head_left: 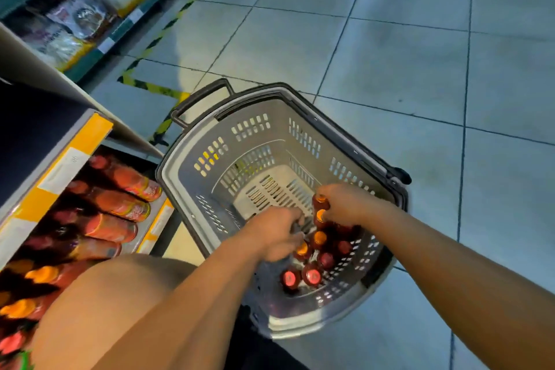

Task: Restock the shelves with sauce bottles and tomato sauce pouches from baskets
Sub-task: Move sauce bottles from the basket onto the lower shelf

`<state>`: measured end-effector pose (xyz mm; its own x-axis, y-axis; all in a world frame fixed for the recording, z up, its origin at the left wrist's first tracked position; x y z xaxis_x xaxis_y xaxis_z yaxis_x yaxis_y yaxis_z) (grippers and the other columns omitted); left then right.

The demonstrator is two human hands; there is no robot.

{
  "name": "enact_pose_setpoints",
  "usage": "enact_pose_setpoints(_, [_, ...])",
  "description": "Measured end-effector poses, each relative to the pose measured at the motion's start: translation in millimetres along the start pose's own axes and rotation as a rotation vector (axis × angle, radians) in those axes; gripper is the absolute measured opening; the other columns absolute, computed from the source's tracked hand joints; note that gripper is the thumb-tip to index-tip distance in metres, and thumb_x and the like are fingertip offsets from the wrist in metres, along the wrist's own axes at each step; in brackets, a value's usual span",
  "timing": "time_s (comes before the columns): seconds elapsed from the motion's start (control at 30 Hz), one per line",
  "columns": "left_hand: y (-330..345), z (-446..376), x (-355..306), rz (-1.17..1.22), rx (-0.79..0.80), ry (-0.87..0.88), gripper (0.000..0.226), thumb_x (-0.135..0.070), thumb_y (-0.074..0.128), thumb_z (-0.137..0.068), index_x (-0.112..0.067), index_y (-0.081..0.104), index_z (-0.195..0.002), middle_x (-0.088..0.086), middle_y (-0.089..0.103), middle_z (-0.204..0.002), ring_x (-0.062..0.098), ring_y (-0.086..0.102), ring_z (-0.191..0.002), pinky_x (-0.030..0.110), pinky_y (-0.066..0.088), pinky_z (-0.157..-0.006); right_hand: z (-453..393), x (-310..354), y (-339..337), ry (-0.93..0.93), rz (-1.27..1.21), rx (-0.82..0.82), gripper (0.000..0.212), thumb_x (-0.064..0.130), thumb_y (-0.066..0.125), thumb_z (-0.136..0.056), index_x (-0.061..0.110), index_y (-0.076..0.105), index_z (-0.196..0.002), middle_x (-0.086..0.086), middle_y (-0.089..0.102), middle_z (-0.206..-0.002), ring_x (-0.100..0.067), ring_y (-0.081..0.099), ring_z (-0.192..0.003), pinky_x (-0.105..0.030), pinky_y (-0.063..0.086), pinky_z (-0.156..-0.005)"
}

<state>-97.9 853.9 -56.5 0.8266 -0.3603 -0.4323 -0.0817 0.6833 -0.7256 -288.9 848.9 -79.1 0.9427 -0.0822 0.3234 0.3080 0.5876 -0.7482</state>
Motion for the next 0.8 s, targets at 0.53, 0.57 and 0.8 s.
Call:
enact_pose_setpoints(0.53, [83.8, -63.3, 25.0, -0.159, 0.44, -0.141, 0.047, -0.018, 0.07, -0.089, -0.02, 0.057, -0.134, 0.01, 0.068, -0.123, 0.03, 0.067, -0.108, 0.033, 0.052, -0.078, -73.6, 4.4, 47.1, 0.164, 0.23, 0.167, 0.024, 0.011, 0.05, -0.1, 0.014, 0.063, -0.119, -0.011, 0.065, -0.124, -0.034, 0.064, -0.113, -0.043, 0.051, -0.087])
enact_pose_setpoints(0.57, [84.9, -64.2, 26.2, -0.16, 0.451, -0.138, 0.049, -0.014, 0.069, -0.09, -0.02, 0.054, -0.137, 0.011, 0.067, -0.126, 0.031, 0.067, -0.111, 0.034, 0.051, -0.079, -74.8, 5.3, 46.6, 0.164, 0.237, 0.177, 0.026, 0.011, 0.047, -0.101, 0.014, 0.062, -0.122, -0.012, 0.063, -0.126, -0.035, 0.063, -0.115, -0.044, 0.051, -0.088])
enact_pose_setpoints(0.8, [84.1, -72.4, 25.1, -0.088, 0.459, -0.172, 0.061, -0.003, 0.064, -0.094, -0.018, 0.044, -0.15, 0.012, 0.063, -0.135, 0.03, 0.065, -0.117, 0.039, 0.054, -0.087, -79.8, 10.0, 51.2, 0.149, 0.27, 0.156, 0.02, 0.015, 0.049, -0.102, 0.015, 0.061, -0.118, -0.012, 0.063, -0.124, -0.035, 0.063, -0.113, -0.045, 0.053, -0.089])
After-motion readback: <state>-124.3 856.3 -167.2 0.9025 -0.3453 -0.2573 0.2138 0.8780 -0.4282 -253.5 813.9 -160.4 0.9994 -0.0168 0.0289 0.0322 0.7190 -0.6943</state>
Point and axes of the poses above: each hand's wrist, its own z-axis away from the middle knuckle, its own y-axis out of the palm, x = y × z, the point moved 2 cm from there along -z, towards the middle knuckle
